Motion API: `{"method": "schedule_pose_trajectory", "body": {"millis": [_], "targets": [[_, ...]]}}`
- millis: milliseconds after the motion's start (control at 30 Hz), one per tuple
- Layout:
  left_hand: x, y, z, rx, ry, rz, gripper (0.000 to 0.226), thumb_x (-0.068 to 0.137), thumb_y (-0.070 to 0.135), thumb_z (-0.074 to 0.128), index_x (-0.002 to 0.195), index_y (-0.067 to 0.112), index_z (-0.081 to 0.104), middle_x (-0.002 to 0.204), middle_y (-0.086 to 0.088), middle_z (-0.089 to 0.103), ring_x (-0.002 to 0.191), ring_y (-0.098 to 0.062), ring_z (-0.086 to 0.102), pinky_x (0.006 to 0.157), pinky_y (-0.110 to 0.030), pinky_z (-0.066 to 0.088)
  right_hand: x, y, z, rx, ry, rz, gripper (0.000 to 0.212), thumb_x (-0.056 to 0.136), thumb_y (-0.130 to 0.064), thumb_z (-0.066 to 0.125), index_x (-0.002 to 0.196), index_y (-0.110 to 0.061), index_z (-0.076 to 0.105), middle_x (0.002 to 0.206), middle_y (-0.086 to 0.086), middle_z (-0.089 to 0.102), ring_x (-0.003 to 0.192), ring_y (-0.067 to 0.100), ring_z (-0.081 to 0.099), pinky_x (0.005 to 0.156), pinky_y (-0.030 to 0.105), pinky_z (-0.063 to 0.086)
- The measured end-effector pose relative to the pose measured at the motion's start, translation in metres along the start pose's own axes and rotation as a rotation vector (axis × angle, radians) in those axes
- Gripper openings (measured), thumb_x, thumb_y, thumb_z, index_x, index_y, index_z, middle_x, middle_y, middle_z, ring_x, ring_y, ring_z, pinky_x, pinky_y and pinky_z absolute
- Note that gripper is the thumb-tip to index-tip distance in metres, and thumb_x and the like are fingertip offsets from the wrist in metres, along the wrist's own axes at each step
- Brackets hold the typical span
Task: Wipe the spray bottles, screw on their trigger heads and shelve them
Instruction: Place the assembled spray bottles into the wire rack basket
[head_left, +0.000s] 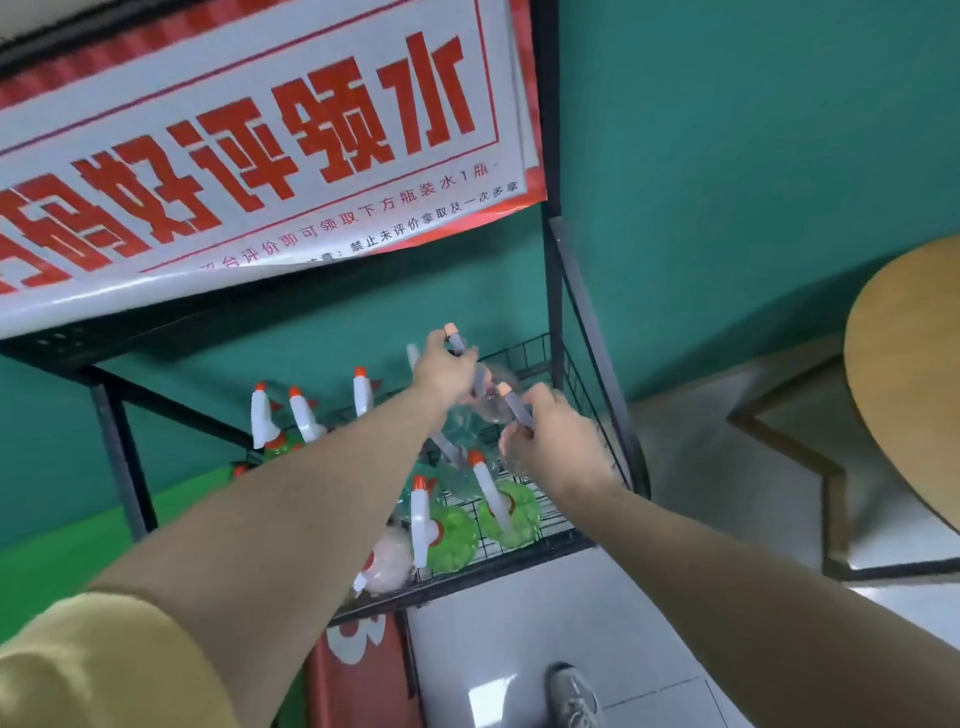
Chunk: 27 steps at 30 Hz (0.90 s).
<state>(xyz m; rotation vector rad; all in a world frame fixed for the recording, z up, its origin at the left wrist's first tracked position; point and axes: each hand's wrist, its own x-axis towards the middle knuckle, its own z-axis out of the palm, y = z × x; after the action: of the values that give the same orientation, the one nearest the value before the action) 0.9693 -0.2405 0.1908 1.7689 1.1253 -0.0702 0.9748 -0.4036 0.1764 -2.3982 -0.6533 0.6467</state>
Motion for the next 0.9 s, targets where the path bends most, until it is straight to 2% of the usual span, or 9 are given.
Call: {"method": "schedule_pose_trajectory", "body": {"millis": [100,233,333,400,467,533,633,767,900], "targets": [[0.015,-0.002,0.002,-0.044,-0.048,-0.04,0.04,0.106,0.027,0.056,0.142,0.015,0.043,0.116,-0.014,0.067,0.102,-0.029,0.072,0.087,-0.044,0.063,0.007,-0.003,0.01,-0.023,-0.01,-0.038,0.023,0.095,-0.017,0.055,0.116,-0.015,0.049,0.114,0.008,0.057,0.094,0.035,0.065,0.08,0.042,0.051],[0.018,-0.004,0.005,0.039,-0.137,-0.024,0.052,0.105,0.027,0.06,0.152,0.014,0.042,0.112,-0.005,0.068,0.091,-0.02,0.073,0.083,-0.036,0.064,0.007,-0.004,0.016,0.004,-0.011,-0.019,0.026,0.095,-0.016,0.054,0.121,-0.015,0.048,0.12,0.007,0.056,0.095,0.032,0.063,0.071,0.036,0.043],[0.01,-0.003,0.001,0.123,-0.15,0.008,0.063,0.105,0.029,0.059,0.16,0.014,0.032,0.13,-0.008,0.065,0.092,-0.025,0.076,0.089,-0.039,0.062,0.006,-0.004,0.011,-0.01,0.018,0.01,0.03,0.097,-0.029,0.057,0.124,-0.02,0.047,0.118,0.004,0.058,0.095,0.031,0.064,0.071,0.036,0.048],[0.002,-0.003,-0.006,0.188,-0.125,0.038,0.06,0.106,0.033,0.057,0.159,0.013,0.035,0.141,-0.011,0.059,0.092,-0.026,0.076,0.093,-0.043,0.06,0.0,-0.005,0.005,-0.116,0.056,0.011,0.036,0.096,-0.041,0.057,0.125,-0.022,0.047,0.119,0.002,0.057,0.101,0.029,0.062,0.076,0.039,0.052],[-0.01,-0.004,-0.018,0.189,-0.083,0.071,0.051,0.107,0.03,0.055,0.153,0.015,0.043,0.132,-0.009,0.062,0.091,-0.027,0.076,0.094,-0.046,0.059,-0.01,-0.011,0.0,-0.212,0.123,-0.013,0.038,0.096,-0.045,0.054,0.126,-0.022,0.048,0.122,0.001,0.056,0.11,0.025,0.056,0.081,0.039,0.051],[-0.028,-0.005,-0.032,0.144,-0.049,0.096,0.04,0.106,0.024,0.053,0.145,0.015,0.051,0.11,-0.002,0.062,0.088,-0.029,0.076,0.093,-0.045,0.059,-0.022,-0.021,-0.005,-0.25,0.186,-0.057,0.038,0.097,-0.045,0.052,0.126,-0.021,0.05,0.123,0.001,0.057,0.112,0.024,0.053,0.083,0.04,0.051],[-0.067,-0.015,-0.058,0.04,0.022,0.177,0.027,0.104,0.017,0.052,0.13,0.016,0.058,0.087,0.005,0.057,0.077,-0.032,0.071,0.086,-0.043,0.06,-0.044,-0.05,-0.006,-0.19,0.225,-0.141,0.037,0.096,-0.041,0.054,0.128,-0.022,0.053,0.121,-0.001,0.061,0.11,0.023,0.055,0.084,0.038,0.05],[-0.134,-0.059,-0.111,0.024,0.153,0.28,0.018,0.102,0.018,0.053,0.116,0.029,0.055,0.081,0.003,0.062,0.062,-0.018,0.061,0.061,-0.031,0.047,-0.092,-0.111,0.017,-0.099,0.195,-0.272,0.03,0.096,-0.036,0.055,0.123,-0.024,0.056,0.113,-0.004,0.063,0.109,0.02,0.057,0.079,0.035,0.046],[-0.196,-0.148,-0.19,-0.078,0.313,0.27,0.018,0.097,0.017,0.06,0.107,0.032,0.06,0.076,0.008,0.062,0.063,-0.013,0.056,0.069,-0.03,0.046,-0.163,-0.182,0.083,-0.083,0.121,-0.408,0.029,0.095,-0.036,0.054,0.122,-0.027,0.056,0.105,-0.008,0.061,0.1,0.019,0.058,0.075,0.036,0.048]]}}
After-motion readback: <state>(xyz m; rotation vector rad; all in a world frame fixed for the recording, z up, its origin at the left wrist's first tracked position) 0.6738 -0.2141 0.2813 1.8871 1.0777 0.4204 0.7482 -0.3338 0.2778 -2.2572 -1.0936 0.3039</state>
